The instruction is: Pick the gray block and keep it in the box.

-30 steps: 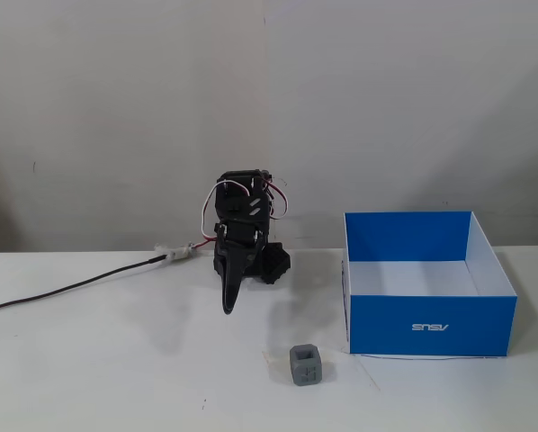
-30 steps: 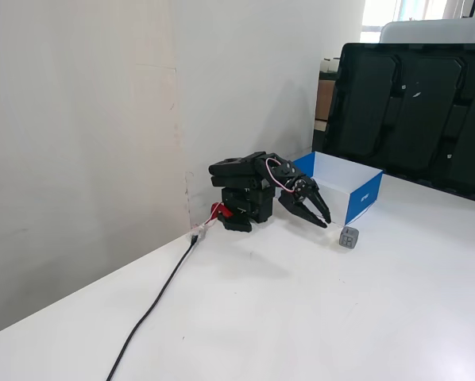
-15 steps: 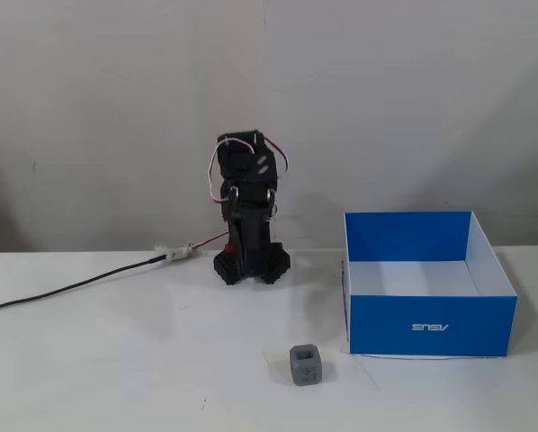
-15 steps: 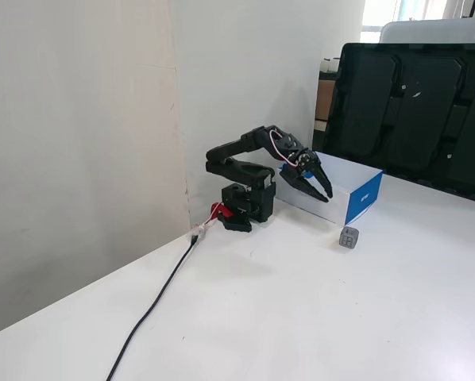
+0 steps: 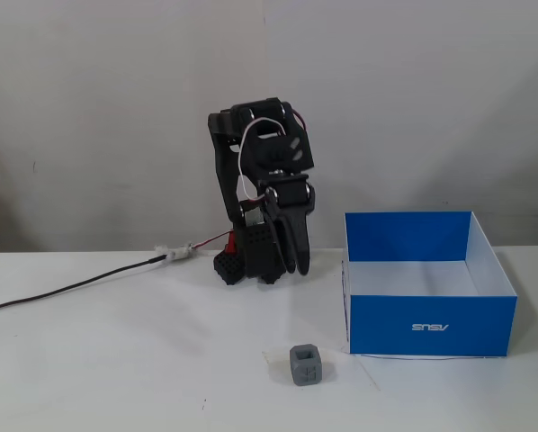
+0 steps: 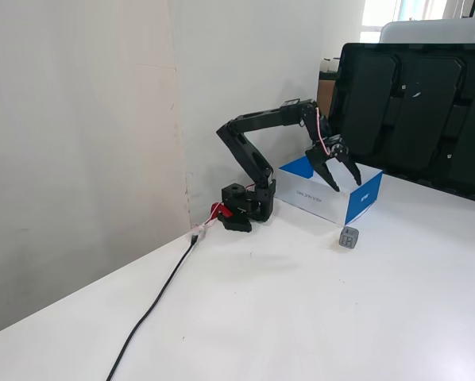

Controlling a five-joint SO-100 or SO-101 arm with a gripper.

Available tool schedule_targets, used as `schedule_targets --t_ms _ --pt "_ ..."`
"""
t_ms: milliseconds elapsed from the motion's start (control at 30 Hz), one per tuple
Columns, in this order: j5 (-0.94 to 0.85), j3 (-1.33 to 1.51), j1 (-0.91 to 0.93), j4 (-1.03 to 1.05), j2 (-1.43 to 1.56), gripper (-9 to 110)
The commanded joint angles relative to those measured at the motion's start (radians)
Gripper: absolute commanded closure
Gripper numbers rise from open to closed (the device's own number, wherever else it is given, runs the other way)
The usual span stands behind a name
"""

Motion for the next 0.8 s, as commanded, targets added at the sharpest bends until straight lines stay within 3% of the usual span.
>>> schedule_targets --t_ms 0,300,533,767 --pt "0.009 -0.084 0.002 0.0 -0.048 82" --pt "0.012 -0.094 0.014 -0.115 -0.35 77" --pt "0.003 -0.15 0.037 -0.164 -0.545 64" --pt "-0.002 -0.163 0.026 -0.204 -0.676 65"
